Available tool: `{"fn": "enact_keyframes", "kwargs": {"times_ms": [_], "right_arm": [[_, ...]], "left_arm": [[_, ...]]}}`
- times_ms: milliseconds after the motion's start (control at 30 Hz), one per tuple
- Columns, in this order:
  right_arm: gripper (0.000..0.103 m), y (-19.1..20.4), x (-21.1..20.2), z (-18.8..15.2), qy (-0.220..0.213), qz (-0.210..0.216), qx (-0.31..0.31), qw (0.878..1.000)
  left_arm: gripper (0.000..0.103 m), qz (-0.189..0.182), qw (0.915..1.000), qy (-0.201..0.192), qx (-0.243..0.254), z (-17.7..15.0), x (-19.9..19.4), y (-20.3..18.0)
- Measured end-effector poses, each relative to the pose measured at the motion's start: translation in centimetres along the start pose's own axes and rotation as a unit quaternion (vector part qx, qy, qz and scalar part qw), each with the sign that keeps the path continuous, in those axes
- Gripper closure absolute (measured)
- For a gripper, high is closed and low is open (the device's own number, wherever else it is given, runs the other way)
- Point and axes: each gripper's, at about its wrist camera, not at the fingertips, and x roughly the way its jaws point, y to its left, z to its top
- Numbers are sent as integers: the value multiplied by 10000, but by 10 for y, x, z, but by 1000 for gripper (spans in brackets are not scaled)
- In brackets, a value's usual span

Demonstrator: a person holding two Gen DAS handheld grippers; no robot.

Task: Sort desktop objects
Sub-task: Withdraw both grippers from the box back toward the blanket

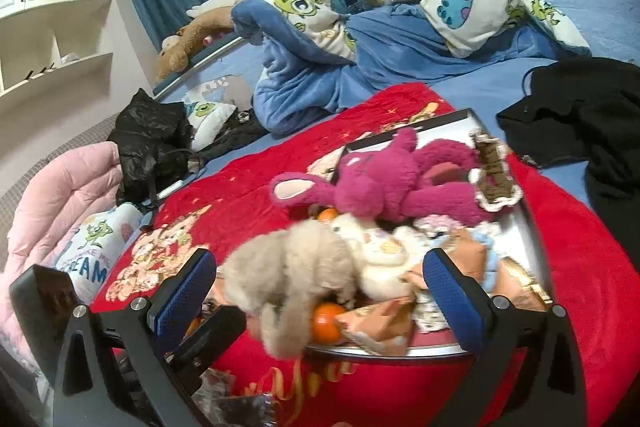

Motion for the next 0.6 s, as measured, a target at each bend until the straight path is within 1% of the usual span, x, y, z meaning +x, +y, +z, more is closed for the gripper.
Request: {"fn": "enact_keyframes", "kwargs": {"times_ms": [67, 200, 333, 400, 533, 600], "right_arm": [[0, 8, 4, -2, 23, 75, -25, 10000], [0, 29, 9, -7, 22, 70, -249, 9997], [0, 44, 17, -12, 101, 281, -162, 9994], [0, 53, 21, -16, 132, 345, -157, 9992], [0, 73, 28, -24, 217, 343, -380, 9985], [0, 82, 32, -28, 282, 409, -433, 9978]], "left_arm": [[0, 140, 9999, -47, 60, 2, -10, 9], [0, 609, 9979, -117, 168, 7, -28, 35], [0, 829, 9964, -79, -155, 10, -44, 71], [0, 966, 9950, -81, -221, 10, -53, 86], [0, 1342, 9909, -71, -114, 11, -69, 106], [0, 1512, 9885, -92, -45, 10, -77, 114]]}}
